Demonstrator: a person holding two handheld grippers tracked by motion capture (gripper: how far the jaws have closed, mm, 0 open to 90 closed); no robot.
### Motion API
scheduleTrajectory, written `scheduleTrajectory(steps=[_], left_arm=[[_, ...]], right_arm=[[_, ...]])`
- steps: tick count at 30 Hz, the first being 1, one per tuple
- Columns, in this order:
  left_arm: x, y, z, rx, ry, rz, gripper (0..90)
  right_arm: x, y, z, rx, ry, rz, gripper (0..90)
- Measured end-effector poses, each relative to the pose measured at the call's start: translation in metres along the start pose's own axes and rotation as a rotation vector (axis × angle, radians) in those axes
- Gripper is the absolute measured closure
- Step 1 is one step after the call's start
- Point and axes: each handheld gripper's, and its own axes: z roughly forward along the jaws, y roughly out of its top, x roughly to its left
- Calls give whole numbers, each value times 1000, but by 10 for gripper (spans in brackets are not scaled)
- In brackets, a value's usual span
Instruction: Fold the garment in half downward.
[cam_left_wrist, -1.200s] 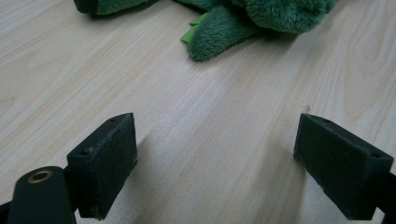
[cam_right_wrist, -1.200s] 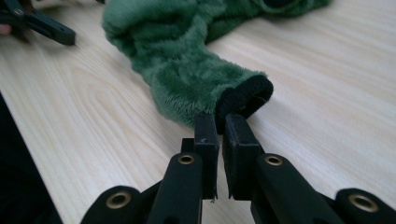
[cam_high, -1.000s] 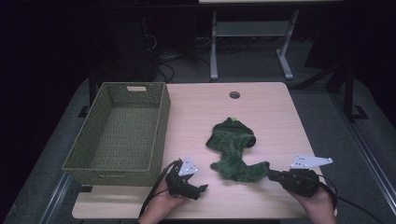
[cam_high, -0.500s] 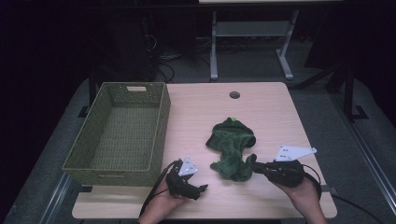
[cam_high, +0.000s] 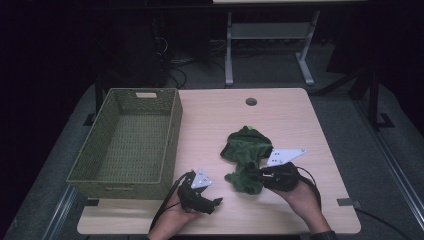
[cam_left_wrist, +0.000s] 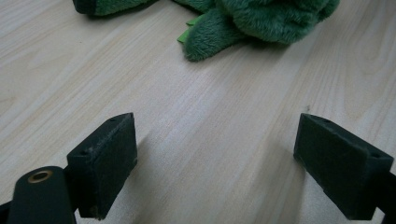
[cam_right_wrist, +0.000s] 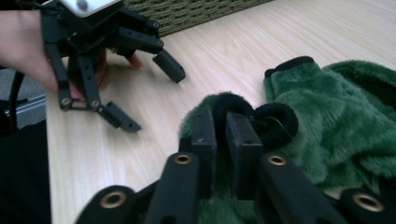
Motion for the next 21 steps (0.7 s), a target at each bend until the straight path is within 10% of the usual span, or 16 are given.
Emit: scheduleTrajectory(steps=[10,21], left_arm=[[0,0,0,1,1,5,127],[1,0,0,4,0,8,127]], right_arm=[[-15,5,-5,-61,-57,70,867],[-21,-6,39,94,-59,118,881]])
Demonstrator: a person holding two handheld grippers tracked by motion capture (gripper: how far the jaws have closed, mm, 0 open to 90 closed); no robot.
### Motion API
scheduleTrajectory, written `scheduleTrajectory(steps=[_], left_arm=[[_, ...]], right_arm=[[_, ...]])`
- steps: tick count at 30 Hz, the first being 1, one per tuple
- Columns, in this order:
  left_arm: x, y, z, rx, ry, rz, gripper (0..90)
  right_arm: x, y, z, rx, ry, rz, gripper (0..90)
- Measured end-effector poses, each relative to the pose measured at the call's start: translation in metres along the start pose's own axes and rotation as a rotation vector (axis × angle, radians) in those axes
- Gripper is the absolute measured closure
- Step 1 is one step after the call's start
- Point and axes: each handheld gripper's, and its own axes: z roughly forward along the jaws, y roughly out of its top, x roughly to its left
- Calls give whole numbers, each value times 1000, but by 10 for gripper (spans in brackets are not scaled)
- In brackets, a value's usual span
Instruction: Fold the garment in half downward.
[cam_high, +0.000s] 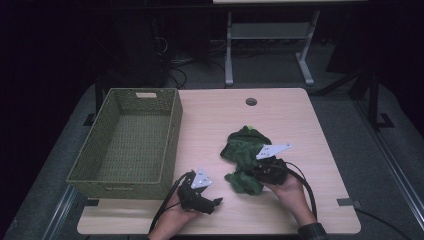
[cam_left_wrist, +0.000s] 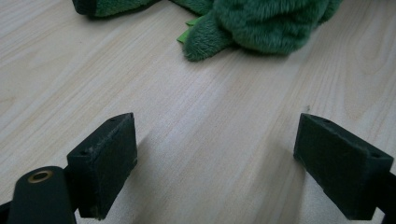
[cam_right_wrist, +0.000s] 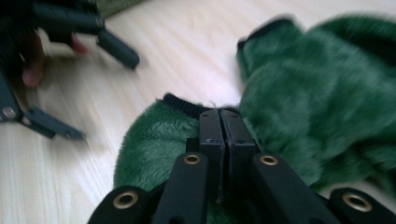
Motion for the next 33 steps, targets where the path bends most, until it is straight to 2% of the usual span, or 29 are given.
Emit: scheduleTrajectory(steps=[6,9,20,23,26,28,31,33], left_arm=[[0,0,0,2,3,5,127],[0,0,0,2,2,4,127],[-1,1,0,3,10,-1,124],[0,0,0,2,2,7,124],[1,0,0,-2,-5,9,126],[1,2,0,8,-9,18,129],[1,4,0,16,-13,27,133],[1,8,-2,18,-32,29,134]], right_arm=[[1,-11,9,53,-14,23,899],[1,-13,11,74,-34,18,900],[1,-14,11,64,-38,24,900],[2,-6,3,48,-55,17,856],[1,-3,-9,-1,-58,14,817],[-2,-1,-13,-2,-65,18,794],[-7,1,-22,-35,-66,34,741],[-8,1,-27,-51,-69,43,718]])
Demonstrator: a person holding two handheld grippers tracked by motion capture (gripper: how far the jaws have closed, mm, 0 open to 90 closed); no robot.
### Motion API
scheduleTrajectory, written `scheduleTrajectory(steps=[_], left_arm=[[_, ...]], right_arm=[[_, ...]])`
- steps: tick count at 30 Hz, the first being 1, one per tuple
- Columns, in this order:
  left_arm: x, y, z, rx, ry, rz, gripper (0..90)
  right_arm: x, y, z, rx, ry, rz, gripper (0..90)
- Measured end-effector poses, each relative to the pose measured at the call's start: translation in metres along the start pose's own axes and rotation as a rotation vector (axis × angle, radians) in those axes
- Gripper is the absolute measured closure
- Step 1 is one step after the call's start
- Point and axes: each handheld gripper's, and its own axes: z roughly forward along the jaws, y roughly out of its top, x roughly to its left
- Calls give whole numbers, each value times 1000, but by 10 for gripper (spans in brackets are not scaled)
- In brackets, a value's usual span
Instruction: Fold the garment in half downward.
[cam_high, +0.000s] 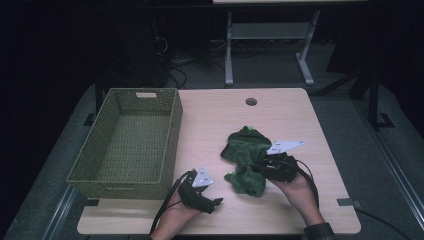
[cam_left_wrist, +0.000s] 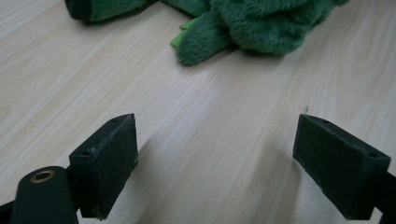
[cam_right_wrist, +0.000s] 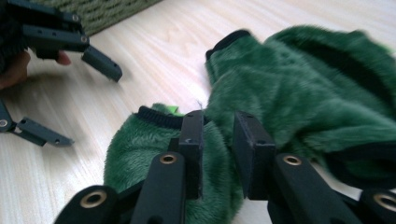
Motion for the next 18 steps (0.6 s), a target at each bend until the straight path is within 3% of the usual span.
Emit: scheduleTrajectory(steps=[3,6,11,18], left_arm=[[1,8,-3,3,2,29,134],[5,16,-5,-21,-14,13,134],[13,29,-7,-17,-30,12,138],[21,49,-5,-34,-42,9,148]], right_arm=[[-6,2,-8,-22,-4,11,678],[-10,4,-14,-37,-9,18,663],[-17,7,-19,-64,-8,34,653],[-27,12,-17,-59,-18,32,643]])
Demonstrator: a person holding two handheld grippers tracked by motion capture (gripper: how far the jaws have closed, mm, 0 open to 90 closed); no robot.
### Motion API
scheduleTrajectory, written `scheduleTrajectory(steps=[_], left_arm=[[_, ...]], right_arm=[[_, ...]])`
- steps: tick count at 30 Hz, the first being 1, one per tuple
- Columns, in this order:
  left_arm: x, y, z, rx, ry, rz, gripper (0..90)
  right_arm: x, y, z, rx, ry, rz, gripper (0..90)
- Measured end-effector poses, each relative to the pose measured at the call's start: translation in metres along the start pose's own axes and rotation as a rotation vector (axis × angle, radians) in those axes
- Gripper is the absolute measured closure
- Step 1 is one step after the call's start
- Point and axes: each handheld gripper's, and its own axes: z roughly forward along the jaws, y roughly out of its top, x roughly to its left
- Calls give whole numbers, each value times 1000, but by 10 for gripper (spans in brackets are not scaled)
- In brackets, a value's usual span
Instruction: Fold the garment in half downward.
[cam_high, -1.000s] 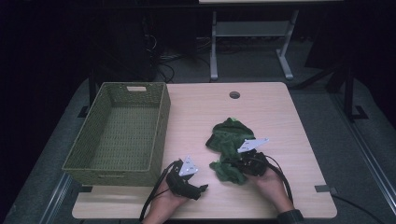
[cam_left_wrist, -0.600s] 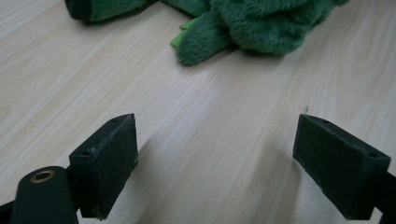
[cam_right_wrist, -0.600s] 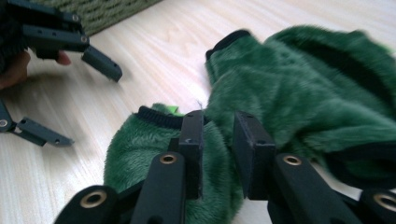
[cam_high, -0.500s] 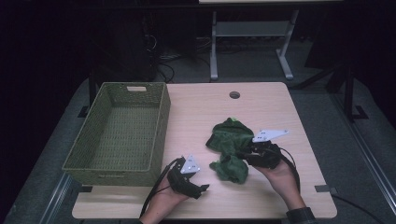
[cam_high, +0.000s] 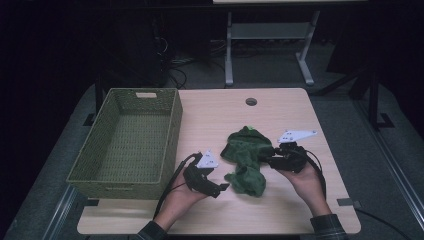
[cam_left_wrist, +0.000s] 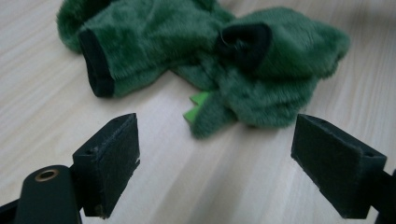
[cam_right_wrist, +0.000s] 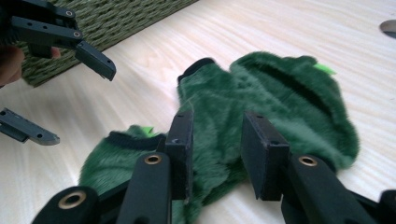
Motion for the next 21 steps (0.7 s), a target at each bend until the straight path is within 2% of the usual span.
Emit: scheduleTrajectory(steps=[4,9,12,16,21], left_arm=[[8,12,2,-15,3,-2,185],[21,28,3,-35,3,-7,233],[31,38,6,-56,14,-12,305],[44,51,12,-62,24,-21,340],[59,67,20,-58,22,-15,400]], right_arm=[[-7,4,-2,-20,-11,-1,637],[-18,11,-3,-8,-21,7,635],[-25,16,-4,-9,-28,6,633],[-33,21,-2,-23,-33,8,633],[-42,28,4,-6,-37,25,632]])
